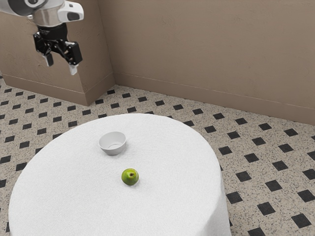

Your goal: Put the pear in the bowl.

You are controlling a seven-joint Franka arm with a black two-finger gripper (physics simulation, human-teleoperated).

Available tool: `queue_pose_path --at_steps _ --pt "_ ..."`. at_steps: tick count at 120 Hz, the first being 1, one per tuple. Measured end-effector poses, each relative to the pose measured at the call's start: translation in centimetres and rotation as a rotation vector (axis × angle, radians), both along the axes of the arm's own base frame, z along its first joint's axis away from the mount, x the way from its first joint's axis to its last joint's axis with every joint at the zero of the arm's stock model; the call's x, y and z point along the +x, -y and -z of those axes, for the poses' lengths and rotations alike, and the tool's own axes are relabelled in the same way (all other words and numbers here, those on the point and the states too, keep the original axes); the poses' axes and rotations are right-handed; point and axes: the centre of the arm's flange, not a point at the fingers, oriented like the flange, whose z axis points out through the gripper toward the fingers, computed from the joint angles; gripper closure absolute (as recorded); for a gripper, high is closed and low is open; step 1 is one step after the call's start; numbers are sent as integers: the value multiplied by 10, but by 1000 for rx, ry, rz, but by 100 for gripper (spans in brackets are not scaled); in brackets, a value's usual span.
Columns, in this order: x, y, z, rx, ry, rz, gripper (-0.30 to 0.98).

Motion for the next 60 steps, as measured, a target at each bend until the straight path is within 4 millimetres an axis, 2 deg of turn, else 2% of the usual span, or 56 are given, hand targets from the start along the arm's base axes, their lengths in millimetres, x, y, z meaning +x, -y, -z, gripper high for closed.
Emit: queue_pose_path --at_steps 32,38,51,60 --pt "0 11 8 -2 -14 6 0" --pt "1 16 21 -2 -38 13 0" --pt "8 20 77 -3 -103 14 0" --pt "12 22 107 -19 -120 -19 0"
